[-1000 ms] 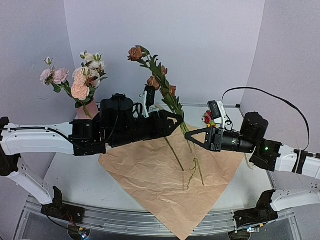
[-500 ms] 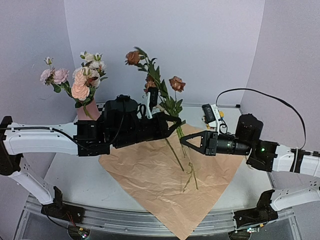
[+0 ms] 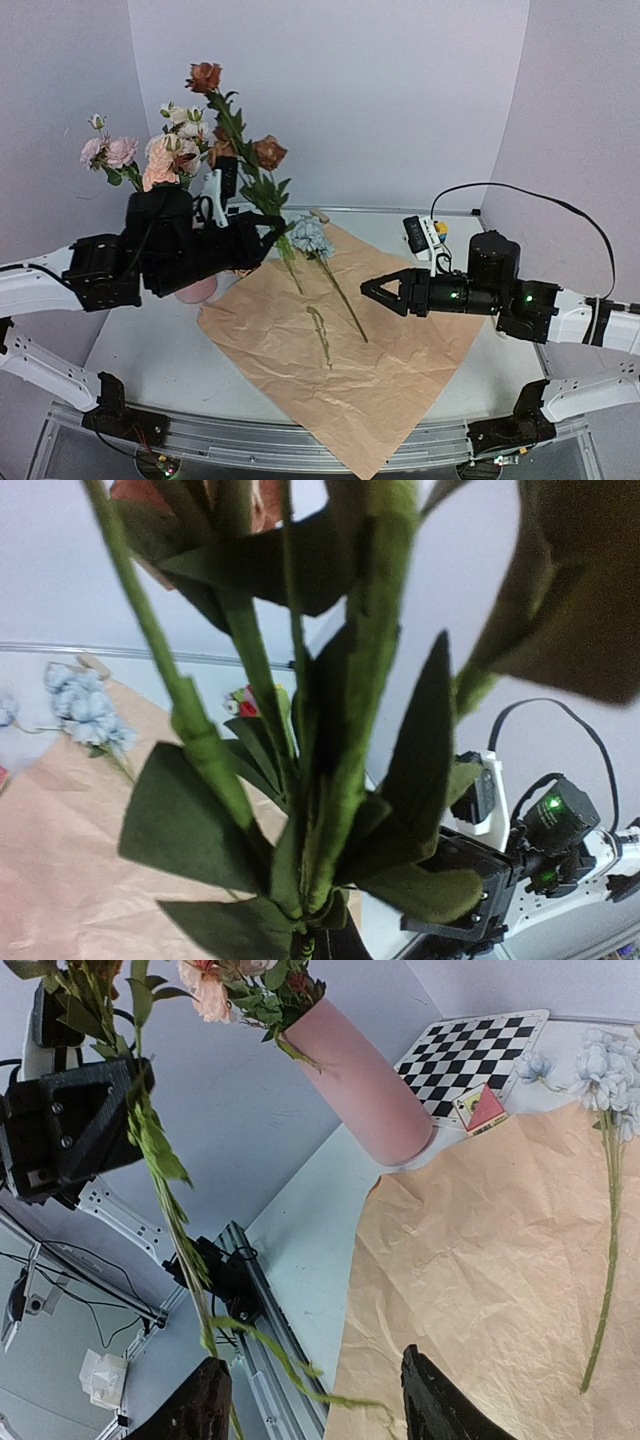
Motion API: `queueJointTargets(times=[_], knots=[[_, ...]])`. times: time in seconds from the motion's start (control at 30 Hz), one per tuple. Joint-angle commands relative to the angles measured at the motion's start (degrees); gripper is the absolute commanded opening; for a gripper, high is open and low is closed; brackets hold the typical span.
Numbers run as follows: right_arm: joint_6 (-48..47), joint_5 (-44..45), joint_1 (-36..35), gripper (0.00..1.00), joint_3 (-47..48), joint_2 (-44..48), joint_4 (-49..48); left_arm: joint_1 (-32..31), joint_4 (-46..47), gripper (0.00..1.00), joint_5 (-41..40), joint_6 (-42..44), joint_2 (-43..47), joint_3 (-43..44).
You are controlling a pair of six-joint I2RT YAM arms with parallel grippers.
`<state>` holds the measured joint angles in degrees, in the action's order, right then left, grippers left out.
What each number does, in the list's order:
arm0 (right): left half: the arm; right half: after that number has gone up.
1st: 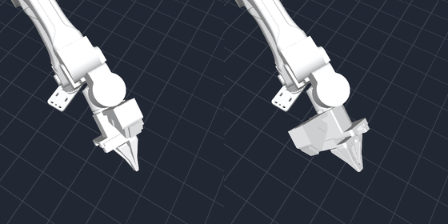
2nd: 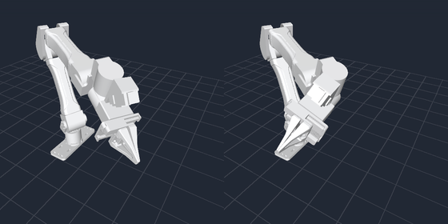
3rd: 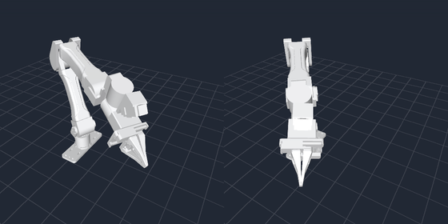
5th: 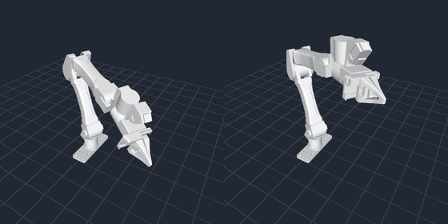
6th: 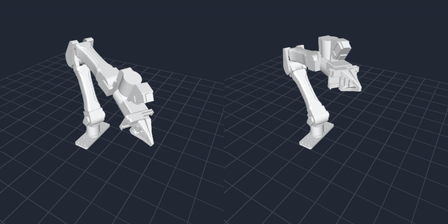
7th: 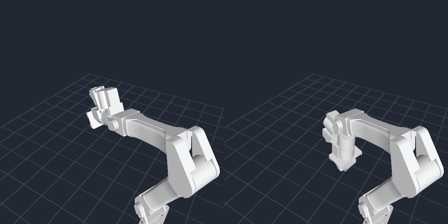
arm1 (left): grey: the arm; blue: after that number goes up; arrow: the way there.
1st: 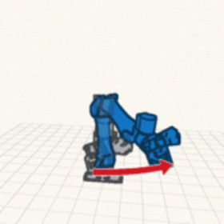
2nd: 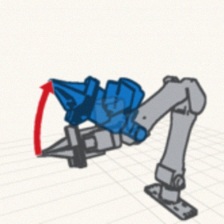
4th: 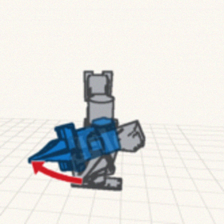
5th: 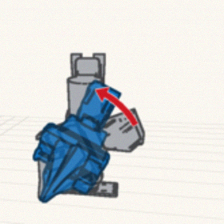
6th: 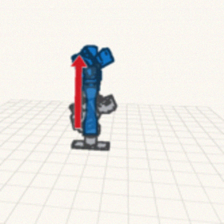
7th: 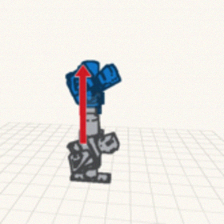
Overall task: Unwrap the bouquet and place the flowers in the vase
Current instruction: Pick up the fake flower from the wrapping paper.
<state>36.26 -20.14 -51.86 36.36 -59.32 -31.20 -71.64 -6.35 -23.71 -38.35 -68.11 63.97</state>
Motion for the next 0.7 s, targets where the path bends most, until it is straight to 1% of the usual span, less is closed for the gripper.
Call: queueJointTargets(times=[0.0,0.17,0.33,0.43,0.57,0.67], knots=[[-2.52,2.46,-0.26,0.59,1.37,2.27,1.51,-0.01,-16.34,0.00,-13.06,3.51,9.33,2.18],[-3.23,3.76,-0.26,0.59,1.05,3.30,2.60,0.07,-26.27,0.00,-19.92,9.46,17.73,7.54],[-3.72,4.85,-0.27,0.59,0.65,3.86,3.02,0.05,-29.03,0.00,-25.73,17.52,23.37,14.00],[-3.82,5.05,-0.26,0.59,0.75,3.73,3.10,0.05,-29.40,0.00,-27.47,22.87,24.09,17.15],[-4.15,5.14,-0.26,0.59,1.22,3.27,3.14,0.03,-29.75,0.00,-29.37,29.12,22.65,20.51],[-4.33,5.19,-0.26,0.59,1.71,3.03,3.34,0.01,-30.95,0.00,-33.03,34.15,20.68,22.31]])
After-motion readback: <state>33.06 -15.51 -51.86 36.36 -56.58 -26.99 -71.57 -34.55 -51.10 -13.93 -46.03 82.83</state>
